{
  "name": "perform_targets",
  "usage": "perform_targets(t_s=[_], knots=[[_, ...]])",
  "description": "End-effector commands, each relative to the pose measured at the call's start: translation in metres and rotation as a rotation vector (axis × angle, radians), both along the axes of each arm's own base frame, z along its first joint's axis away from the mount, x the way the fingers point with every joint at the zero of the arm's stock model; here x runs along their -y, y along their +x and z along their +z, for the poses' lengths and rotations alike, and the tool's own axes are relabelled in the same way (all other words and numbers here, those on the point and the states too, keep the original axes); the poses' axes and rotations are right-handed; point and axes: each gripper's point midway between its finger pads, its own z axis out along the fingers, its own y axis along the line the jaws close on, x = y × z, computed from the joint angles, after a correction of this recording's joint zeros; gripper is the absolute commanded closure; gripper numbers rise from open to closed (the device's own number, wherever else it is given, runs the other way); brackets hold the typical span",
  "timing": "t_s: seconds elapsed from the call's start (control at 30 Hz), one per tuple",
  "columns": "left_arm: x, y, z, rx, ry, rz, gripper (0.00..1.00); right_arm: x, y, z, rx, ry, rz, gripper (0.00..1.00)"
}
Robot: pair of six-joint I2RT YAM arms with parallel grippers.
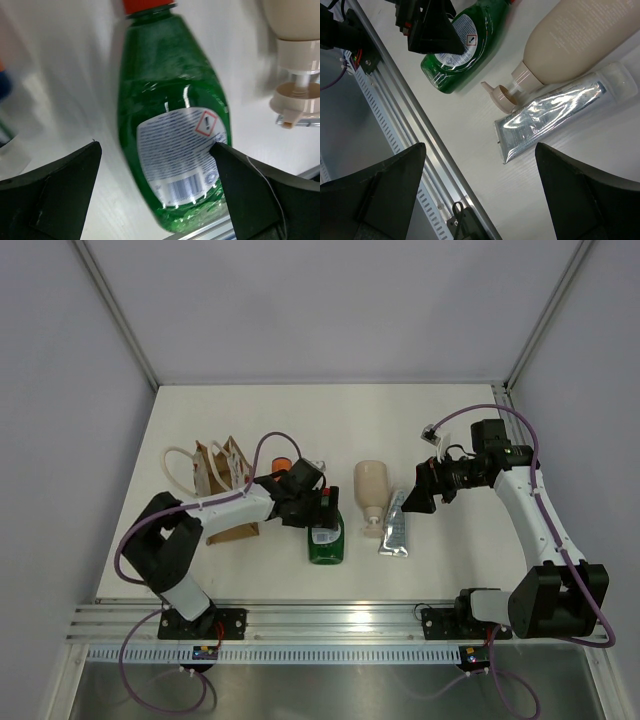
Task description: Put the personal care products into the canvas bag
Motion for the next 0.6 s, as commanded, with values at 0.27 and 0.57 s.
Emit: perform_targets(t_s=[0.27, 0.57], knots=[[0.028, -0.003, -0.033, -0.112, -0.036, -0.07, 0.17, -0.006, -0.001, 0.008, 0.03, 0.023, 0.03, 0.01], [0.024, -0.005, -0.036, -0.116, -0.007, -0.05, 0.95, -0.007, 0.0, 0.007, 0.014, 0.033, 0.029, 0.0]])
